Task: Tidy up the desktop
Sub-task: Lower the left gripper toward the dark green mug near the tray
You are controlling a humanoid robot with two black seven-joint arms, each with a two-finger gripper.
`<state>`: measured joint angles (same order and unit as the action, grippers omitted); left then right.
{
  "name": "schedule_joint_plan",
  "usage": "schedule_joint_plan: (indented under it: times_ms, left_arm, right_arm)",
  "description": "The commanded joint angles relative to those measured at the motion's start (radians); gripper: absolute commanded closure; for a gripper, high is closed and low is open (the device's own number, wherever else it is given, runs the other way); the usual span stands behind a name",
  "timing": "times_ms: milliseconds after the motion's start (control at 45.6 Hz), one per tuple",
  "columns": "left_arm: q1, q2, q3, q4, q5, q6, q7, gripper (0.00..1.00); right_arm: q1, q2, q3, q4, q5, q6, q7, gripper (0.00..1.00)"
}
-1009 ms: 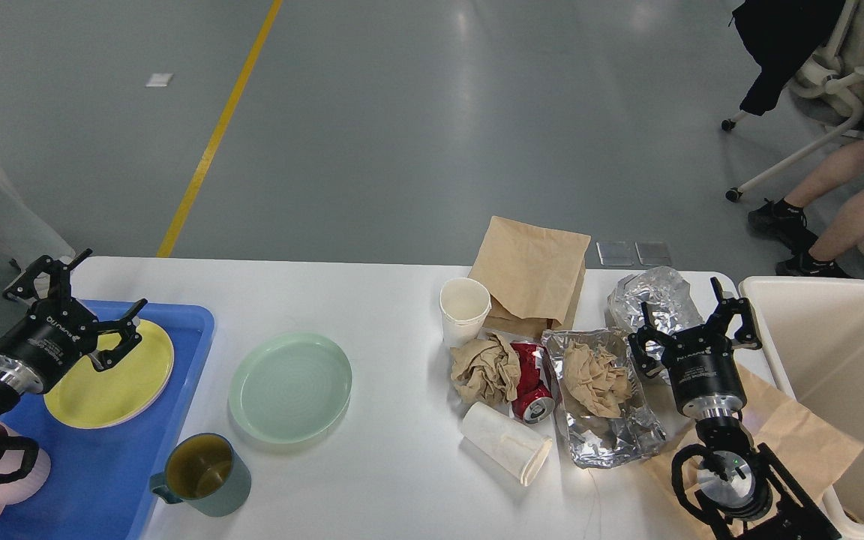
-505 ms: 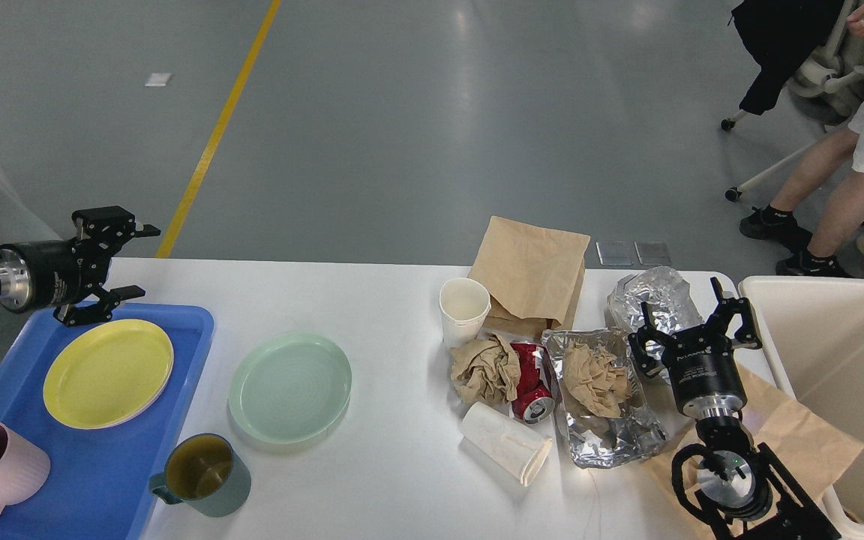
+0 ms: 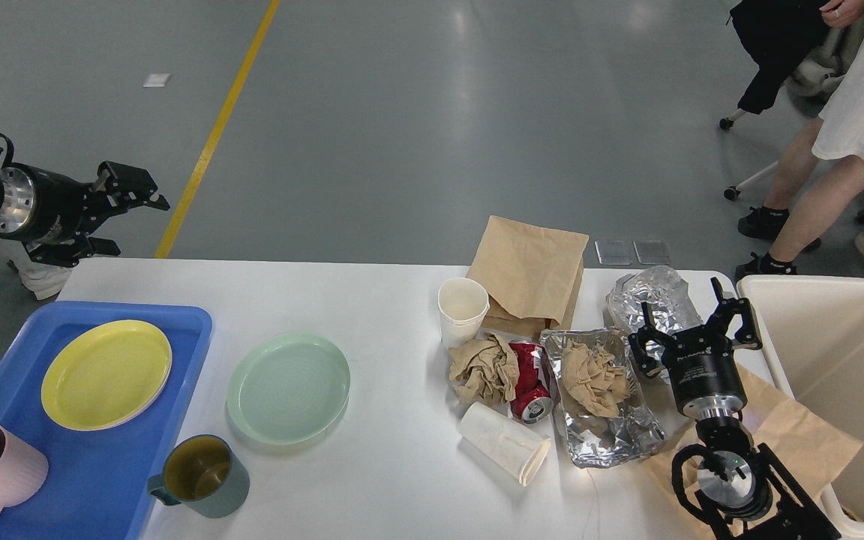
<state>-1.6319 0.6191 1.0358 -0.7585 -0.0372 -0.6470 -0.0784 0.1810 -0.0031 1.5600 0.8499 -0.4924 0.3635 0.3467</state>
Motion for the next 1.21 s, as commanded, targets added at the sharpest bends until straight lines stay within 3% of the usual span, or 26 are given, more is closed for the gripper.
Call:
schedule_joint_plan:
  times_ms: [0,263,395,527,636,790,899,1075,1185]
  left_arm:
    - [-0.118,-0.019,0.104,-0.091,0.0,-0.026,0.011,0.03]
    - [-0.46,-0.16,0.386,-0.461,-0.013,-0.085,0.006,0.03]
    - [-0.548,-0.248,0.418,-0.539,-0.015,-0.1,0.009,0.03]
    - [-0.632,-0.389,0.452,-0.605,-0.03,-0.206,0.006,0.03]
    - [-0.701,-0.484,0.472,-0.712,-0.118,-0.212,0.006,0.03]
    - [-0.795,-0.579,0.477,-0.828,-0.144,-0.194,-0.003,0.09]
    - [-0.832,-0.57,0.481,-0.866,-0.144,-0.16,-0.004,0.1]
    - [-0.793,-0.512,0.513,-0.897,-0.136,-0.014,-0.001,0.08]
    - [-0.754,-0.478,0.53,-0.898,-0.133,-0.017,0.0,0.05]
  right_arm:
    - [0.0,0.0,0.0,0.0,0.0,0.0,0.0,0.0]
    - [0.0,0.0,0.0,0.0,0.0,0.0,0.0,0.0]
    - [0.0,0.0,0.0,0.0,0.0,0.0,0.0,0.0]
    - [0.0,0.0,0.0,0.0,0.0,0.0,0.0,0.0]
    - [0.0,0.0,0.0,0.0,0.0,0.0,0.0,0.0]
    - [0.0,0.0,0.0,0.0,0.0,0.0,0.001,0.0]
    - [0.0,0.0,0.0,0.0,0.0,0.0,0.0,0.0]
    - [0.0,0.0,0.0,0.0,0.0,0.0,0.0,0.0]
    - [0.0,0.0,0.0,0.0,0.0,0.0,0.0,0.0]
